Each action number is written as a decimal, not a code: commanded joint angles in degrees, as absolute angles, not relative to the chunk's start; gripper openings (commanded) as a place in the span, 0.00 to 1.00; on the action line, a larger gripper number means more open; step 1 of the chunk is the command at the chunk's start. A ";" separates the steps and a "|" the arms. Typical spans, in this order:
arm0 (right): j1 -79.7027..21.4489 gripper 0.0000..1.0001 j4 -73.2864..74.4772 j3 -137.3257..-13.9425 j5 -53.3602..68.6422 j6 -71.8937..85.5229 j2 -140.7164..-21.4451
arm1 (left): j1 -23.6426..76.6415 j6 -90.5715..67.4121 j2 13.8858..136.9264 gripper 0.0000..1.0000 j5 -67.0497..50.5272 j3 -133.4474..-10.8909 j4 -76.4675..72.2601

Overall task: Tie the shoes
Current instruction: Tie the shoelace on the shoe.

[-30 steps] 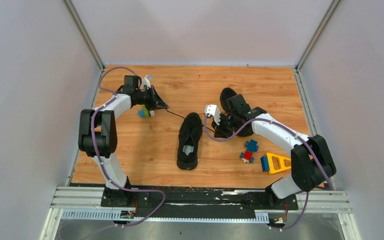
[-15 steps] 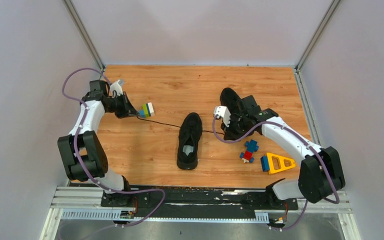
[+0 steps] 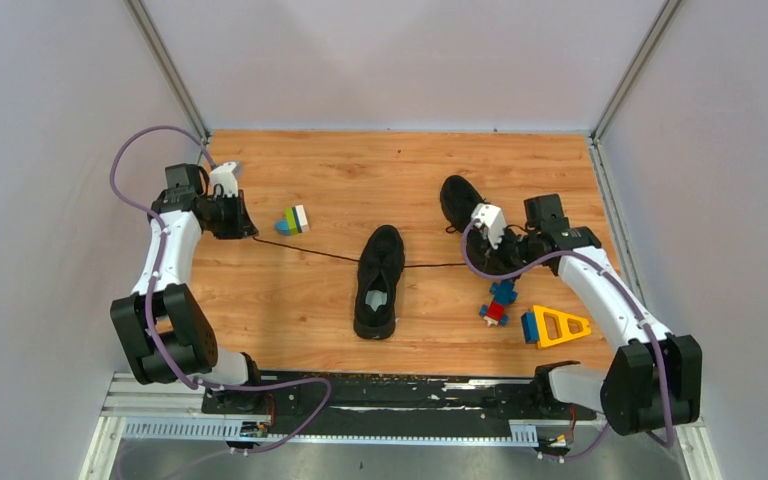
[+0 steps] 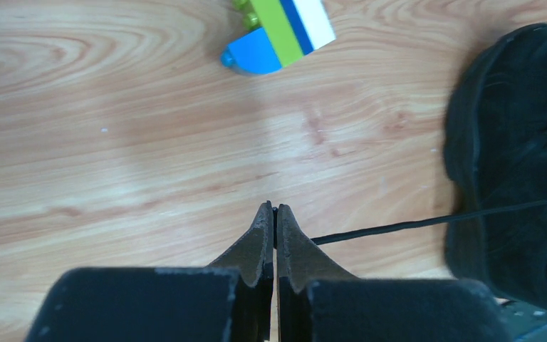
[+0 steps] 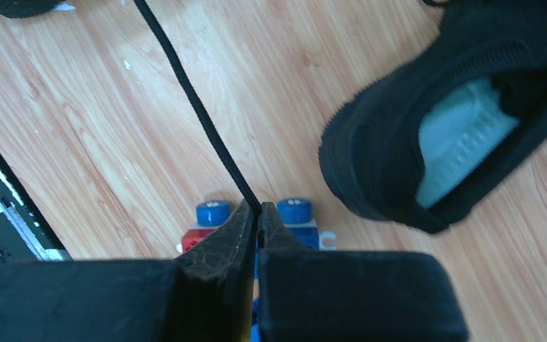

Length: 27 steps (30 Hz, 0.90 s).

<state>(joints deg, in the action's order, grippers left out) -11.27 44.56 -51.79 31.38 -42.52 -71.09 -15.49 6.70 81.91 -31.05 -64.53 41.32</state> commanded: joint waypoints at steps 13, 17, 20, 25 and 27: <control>5.10 0.00 45.38 -48.85 33.66 -44.05 -63.63 | -16.35 16.07 83.54 0.00 -24.02 -67.83 37.48; 9.56 0.00 45.38 -47.74 33.95 -45.13 -62.69 | -16.35 15.96 84.51 0.00 -24.24 -66.55 36.41; 12.67 0.00 45.66 -47.02 34.33 -45.88 -62.58 | -16.35 16.04 85.58 0.00 -23.99 -65.93 36.26; 15.58 0.00 45.77 -46.35 34.74 -46.94 -62.45 | -19.20 19.88 86.12 0.00 -17.80 -65.15 36.06; 16.38 0.00 45.76 -46.23 34.90 -47.23 -62.85 | -21.48 21.33 86.05 0.00 -16.56 -65.00 35.59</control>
<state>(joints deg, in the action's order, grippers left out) 14.63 46.28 -46.48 33.67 -44.95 -63.64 -17.06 16.53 86.06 -21.54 -65.43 38.22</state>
